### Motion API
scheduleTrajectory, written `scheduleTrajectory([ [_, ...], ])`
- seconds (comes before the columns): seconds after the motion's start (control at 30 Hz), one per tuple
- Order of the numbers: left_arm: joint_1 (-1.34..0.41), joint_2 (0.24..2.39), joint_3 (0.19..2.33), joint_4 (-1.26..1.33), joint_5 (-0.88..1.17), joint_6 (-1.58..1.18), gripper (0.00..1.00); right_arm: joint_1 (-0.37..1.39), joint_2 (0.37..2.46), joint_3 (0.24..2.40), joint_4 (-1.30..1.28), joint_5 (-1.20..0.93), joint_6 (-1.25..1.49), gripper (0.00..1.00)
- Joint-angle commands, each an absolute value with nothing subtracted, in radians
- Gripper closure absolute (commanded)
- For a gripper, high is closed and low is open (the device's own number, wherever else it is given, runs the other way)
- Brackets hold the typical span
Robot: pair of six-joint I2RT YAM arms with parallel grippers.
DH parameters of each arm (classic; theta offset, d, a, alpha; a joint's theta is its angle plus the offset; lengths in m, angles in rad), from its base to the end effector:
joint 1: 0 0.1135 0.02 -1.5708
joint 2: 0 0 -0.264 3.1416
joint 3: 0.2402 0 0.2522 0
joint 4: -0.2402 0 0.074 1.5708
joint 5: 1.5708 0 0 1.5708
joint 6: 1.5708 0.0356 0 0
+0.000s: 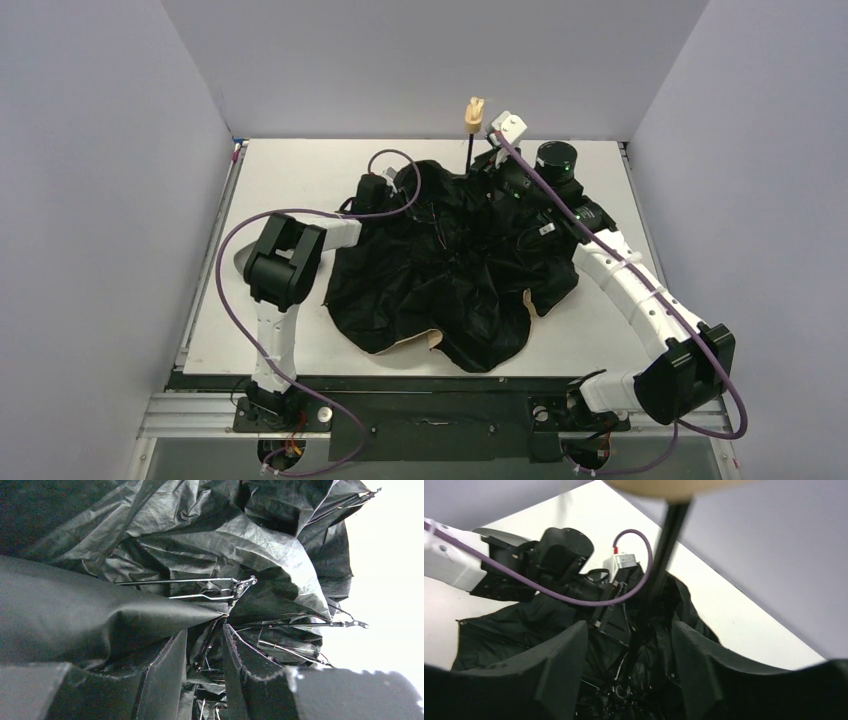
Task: Open the umbrella
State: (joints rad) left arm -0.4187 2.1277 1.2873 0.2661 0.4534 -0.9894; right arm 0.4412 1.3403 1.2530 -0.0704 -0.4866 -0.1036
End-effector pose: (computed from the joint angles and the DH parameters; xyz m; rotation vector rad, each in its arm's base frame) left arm 0.4109 -0.1999 0.1376 -0.3799 2.3464 -1.2452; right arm 0.2760 0.1488 0.3924 -0.8128 1.5569 0.6668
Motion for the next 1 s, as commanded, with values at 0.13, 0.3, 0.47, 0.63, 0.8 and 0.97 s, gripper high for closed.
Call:
scheduleTrajectory([
  [0.13, -0.413, 2.147, 1.353, 0.235, 0.470, -0.914, 0.69, 0.343, 1.211, 1.221, -0.185, -0.522, -0.012, 0.29],
  [0.3, -0.410, 2.127, 1.353, 0.254, 0.502, -0.888, 0.64, 0.272, 1.116, 1.176, -0.276, -0.519, 0.112, 0.29],
  [0.47, -0.402, 2.036, 1.328, 0.321, 0.545, -0.891, 0.56, 0.214, 1.125, 1.150, -0.340, -0.524, 0.232, 0.48],
  [0.63, -0.397, 1.911, 1.303, 0.290, 0.568, -0.840, 0.54, 0.196, 1.249, 1.157, -0.372, -0.566, 0.331, 0.70],
  [0.8, -0.399, 1.786, 1.232, 0.177, 0.572, -0.806, 0.57, 0.201, 1.374, 1.191, -0.361, -0.622, 0.426, 0.80],
  [0.97, -0.417, 1.740, 1.125, 0.130, 0.589, -0.815, 0.60, 0.253, 1.471, 1.187, -0.340, -0.593, 0.433, 0.80],
])
